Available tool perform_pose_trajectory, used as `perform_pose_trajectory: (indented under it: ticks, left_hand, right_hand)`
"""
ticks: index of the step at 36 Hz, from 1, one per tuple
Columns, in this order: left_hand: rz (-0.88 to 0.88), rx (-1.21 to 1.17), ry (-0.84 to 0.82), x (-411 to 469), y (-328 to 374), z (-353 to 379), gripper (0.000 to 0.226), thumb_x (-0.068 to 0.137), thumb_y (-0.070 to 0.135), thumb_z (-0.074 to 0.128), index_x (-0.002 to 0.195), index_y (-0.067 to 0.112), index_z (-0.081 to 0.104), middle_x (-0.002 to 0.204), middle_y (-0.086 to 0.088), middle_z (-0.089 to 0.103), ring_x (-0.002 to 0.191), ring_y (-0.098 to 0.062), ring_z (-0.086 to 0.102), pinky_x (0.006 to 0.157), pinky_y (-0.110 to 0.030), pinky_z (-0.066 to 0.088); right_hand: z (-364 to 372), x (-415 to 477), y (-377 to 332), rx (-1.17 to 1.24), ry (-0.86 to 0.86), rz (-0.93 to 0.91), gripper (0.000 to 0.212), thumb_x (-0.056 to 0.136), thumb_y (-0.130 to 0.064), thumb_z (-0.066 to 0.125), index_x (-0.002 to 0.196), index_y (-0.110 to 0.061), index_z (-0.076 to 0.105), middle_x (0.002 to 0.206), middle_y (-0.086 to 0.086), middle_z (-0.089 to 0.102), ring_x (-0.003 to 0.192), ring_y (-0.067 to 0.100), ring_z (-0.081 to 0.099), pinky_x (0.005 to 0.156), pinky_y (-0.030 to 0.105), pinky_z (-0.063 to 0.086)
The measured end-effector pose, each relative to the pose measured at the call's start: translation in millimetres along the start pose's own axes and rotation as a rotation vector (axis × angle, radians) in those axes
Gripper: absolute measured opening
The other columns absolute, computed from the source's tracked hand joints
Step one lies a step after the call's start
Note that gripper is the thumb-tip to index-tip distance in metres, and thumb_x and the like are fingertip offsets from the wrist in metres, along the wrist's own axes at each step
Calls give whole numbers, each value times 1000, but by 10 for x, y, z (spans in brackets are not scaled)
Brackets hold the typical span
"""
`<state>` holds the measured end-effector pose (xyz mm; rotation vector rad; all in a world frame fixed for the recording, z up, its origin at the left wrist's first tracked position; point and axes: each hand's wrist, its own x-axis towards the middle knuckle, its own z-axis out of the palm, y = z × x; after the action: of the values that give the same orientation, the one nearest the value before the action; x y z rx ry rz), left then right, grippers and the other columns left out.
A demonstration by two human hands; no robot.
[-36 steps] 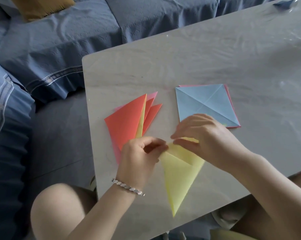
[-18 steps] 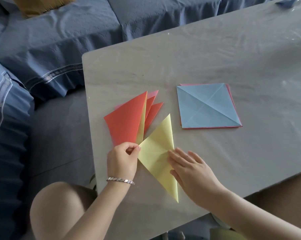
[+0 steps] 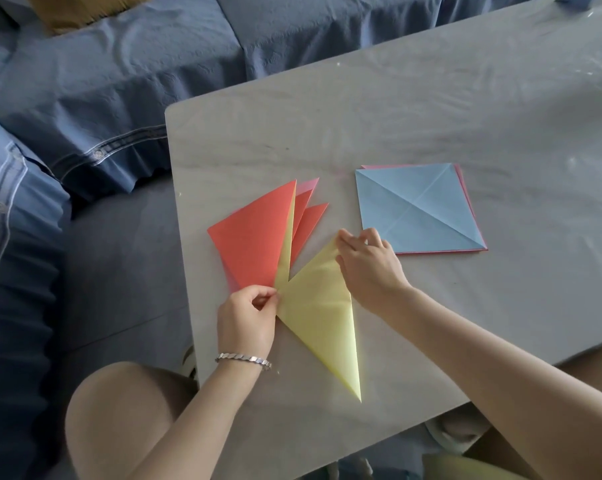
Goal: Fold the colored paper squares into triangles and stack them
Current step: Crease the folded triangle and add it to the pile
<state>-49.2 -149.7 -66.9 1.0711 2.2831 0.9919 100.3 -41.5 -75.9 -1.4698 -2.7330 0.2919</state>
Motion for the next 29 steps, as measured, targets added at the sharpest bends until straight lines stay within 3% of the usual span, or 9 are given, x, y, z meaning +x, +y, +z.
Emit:
perform_pose_trajectory:
  ticks: [4,9,12,17,29]
  left_hand:
    - [-14,0,5,-7,-1,-4,3,78,13,70,76,12,72,64,9,62,63,0,56,58,-9,39]
    - [-16,-4,16,-15,-4,12,6,78,14,71,73,14,70,66,7,63,64,-6,57,59,-17,41]
    - [-14,5,19,-15,-9,19,7,79,12,69,72,14,69,68,3,65,66,-11,59,62,-21,41]
    - [-8,3,7,-27,-11,6,9,79,9,67,71,14,68,66,7,62,64,-2,56,57,-10,38]
    - [-18,9,8,-48,-6,15,9,81,10,67,73,15,67,67,7,62,65,-6,56,57,-11,38]
  right_hand:
    - [-7,40,11,38,3,9,36,99,-23,33,133,-12,39,141,-9,36,116,24,32,89,31,33]
    - [-54,-90,62,10,-103,-56,55,98,-41,36,144,-14,23,154,-6,14,129,25,22,102,31,24]
    - [-73,-240,75,33,-137,-103,66,93,-50,41,146,-16,22,155,-7,11,134,22,18,106,30,18]
    - [-77,-525,104,112,-170,-160,77,85,-55,50,146,-17,24,155,-7,12,137,18,14,106,30,17]
    - [-65,-835,95,67,-293,-240,105,72,-69,57,148,-14,11,156,-2,-5,130,12,-10,111,31,6]
